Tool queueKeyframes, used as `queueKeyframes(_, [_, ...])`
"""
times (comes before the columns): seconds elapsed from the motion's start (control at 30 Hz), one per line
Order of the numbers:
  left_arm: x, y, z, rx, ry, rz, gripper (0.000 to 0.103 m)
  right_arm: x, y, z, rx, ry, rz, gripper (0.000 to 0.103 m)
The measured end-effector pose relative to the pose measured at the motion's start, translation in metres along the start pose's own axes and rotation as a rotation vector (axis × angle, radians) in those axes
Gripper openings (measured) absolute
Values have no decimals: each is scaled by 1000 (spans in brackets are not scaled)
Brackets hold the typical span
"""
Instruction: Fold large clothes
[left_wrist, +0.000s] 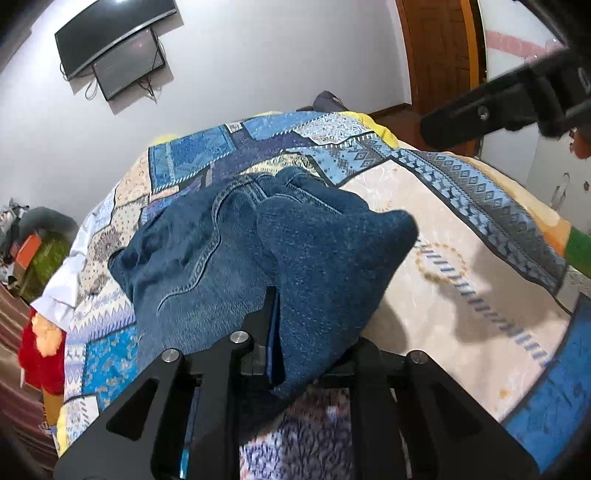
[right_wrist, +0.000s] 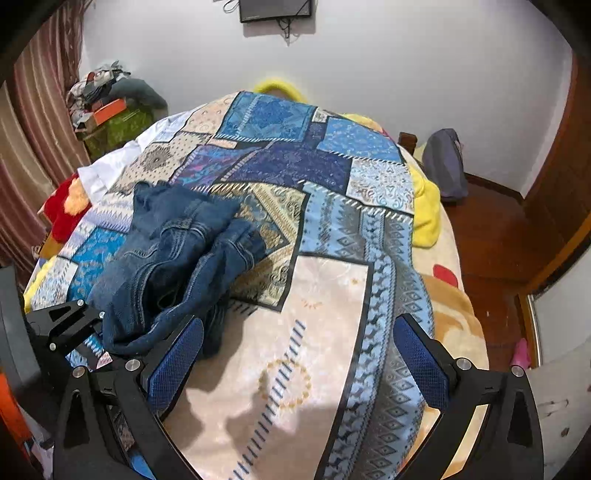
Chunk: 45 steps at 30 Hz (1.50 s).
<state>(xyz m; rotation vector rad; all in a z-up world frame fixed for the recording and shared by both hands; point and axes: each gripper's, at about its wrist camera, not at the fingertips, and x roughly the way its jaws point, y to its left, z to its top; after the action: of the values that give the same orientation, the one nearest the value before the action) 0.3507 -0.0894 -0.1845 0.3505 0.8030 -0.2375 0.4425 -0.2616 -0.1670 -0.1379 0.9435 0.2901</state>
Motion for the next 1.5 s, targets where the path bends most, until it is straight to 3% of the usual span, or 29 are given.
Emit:
queueKeyframes(0.1, [-17,17,1,-53,20,-80,28,-5,10,1,-9,-1,33,102])
queueKeyframes(0.17, [-26,23,-1,-78,17,-111,45,-9,23,5,-11,-7,73,102])
queueKeyframes(0.2, [-31,27,-3,-93,13,-102,53,-11,28,7,-12,-11,92,102])
queueKeyframes(0.23, [-42,36,-5,-106,-2,-71,67,-12,35,10,-13,-14,117,102])
queueKeyframes(0.27, [-49,43,-9,-115,-20,-45,73,-13,43,14,-13,-16,145,102])
queueKeyframes(0.47, [-65,105,-24,-236,-37,107,88,17,87,30,-36,36,224,103])
queueKeyframes(0.57, [-49,135,-36,-337,4,127,89,53,100,27,-49,114,202,103])
queueKeyframes(0.63, [-24,149,-49,-402,84,109,89,76,99,18,-50,169,169,103])
queueKeyframes(0.73, [18,150,-70,-427,219,100,90,102,84,-1,-47,228,172,103])
queueKeyframes(0.77, [28,144,-77,-415,231,99,95,108,74,-8,-31,238,180,103])
queueKeyframes(0.9, [34,129,-96,-414,201,109,99,111,41,-24,12,251,220,103])
queueKeyframes(1.03, [26,125,-112,-416,185,104,99,102,30,-34,-26,234,174,103])
queueKeyframes(1.17, [18,135,-116,-432,210,47,99,88,30,-34,-57,226,125,103])
queueKeyframes(1.23, [12,139,-116,-418,231,54,98,77,32,-29,-76,213,97,103])
queueKeyframes(1.3, [1,145,-113,-369,231,116,98,60,35,-20,-96,177,87,103])
queueKeyframes(1.5, [-14,181,-69,-374,128,113,98,40,50,32,-84,81,160,103])
